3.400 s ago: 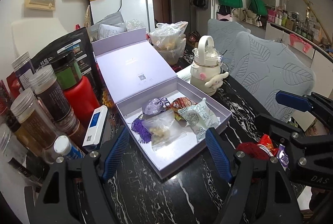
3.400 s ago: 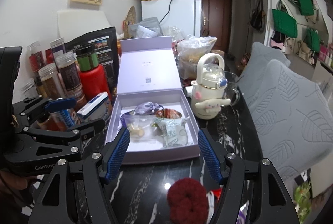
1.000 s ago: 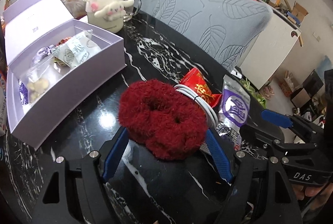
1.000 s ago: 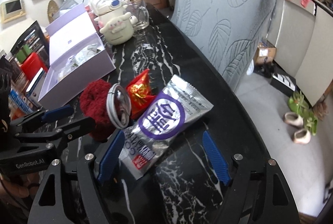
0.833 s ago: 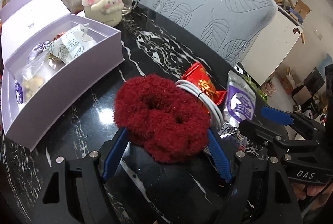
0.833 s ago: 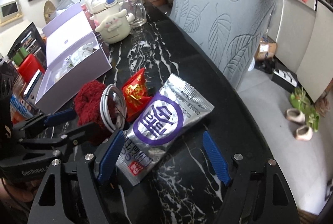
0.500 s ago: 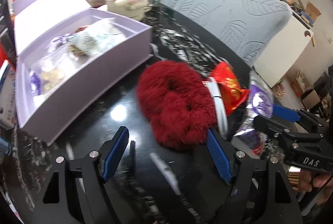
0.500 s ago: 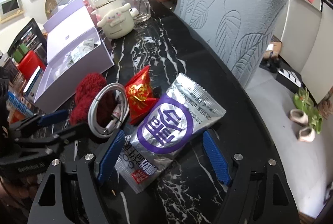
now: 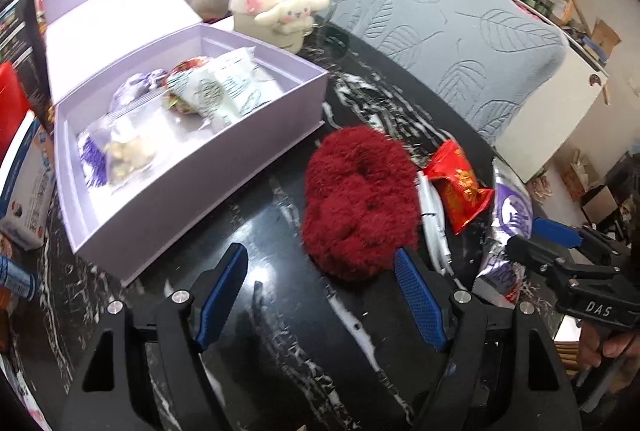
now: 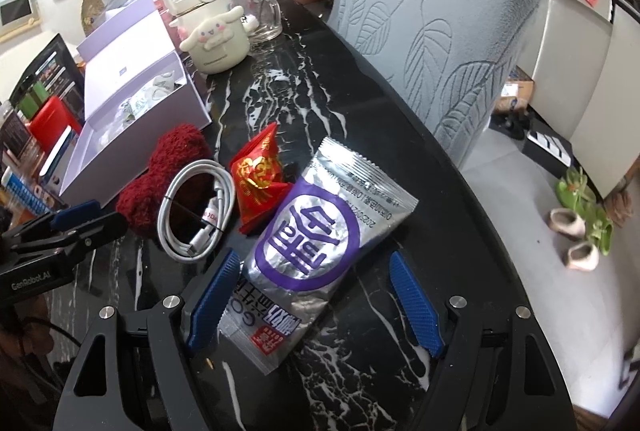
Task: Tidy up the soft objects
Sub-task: 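Grasp the red scrunchie with left tool while right tool grasps the silver-purple snack bag, then lift the scrunchie with left tool while right tool lifts the snack bag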
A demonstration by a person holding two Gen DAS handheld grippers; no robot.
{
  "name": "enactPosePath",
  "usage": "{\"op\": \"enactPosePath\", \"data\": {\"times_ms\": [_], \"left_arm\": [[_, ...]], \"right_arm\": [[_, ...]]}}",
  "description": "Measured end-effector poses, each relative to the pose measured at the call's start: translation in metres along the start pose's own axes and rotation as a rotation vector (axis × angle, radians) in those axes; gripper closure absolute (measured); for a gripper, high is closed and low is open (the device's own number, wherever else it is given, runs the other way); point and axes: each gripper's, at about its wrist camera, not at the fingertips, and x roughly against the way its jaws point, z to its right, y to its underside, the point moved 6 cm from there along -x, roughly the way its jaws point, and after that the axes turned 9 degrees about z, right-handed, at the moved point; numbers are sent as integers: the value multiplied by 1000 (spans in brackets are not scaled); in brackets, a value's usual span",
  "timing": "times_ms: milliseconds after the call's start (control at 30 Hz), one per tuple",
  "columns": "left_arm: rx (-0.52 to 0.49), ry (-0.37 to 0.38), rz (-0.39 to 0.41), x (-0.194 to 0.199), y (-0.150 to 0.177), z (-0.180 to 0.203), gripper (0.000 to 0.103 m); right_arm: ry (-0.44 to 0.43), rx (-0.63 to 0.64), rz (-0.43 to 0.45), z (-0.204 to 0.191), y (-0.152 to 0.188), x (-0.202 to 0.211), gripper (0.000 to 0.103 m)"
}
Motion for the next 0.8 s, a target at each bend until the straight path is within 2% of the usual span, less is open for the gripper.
{"op": "enactPosePath", "data": {"times_ms": [133, 467, 667, 800], "left_arm": [[-23, 28, -2, -9, -8, 10, 27], [-79, 29, -33, -42, -19, 19, 27], [-70, 79, -76, -62, -24, 23, 27], [-61, 77, -94, -73, -25, 22, 27]], "right_arm": [[-13, 5, -7, -4, 0, -3, 25], [-1, -8, -37, -2, -4, -16, 25], [6, -24, -46, 3, -5, -18, 25], [-1, -25, -53, 2, -5, -21, 25]]}}
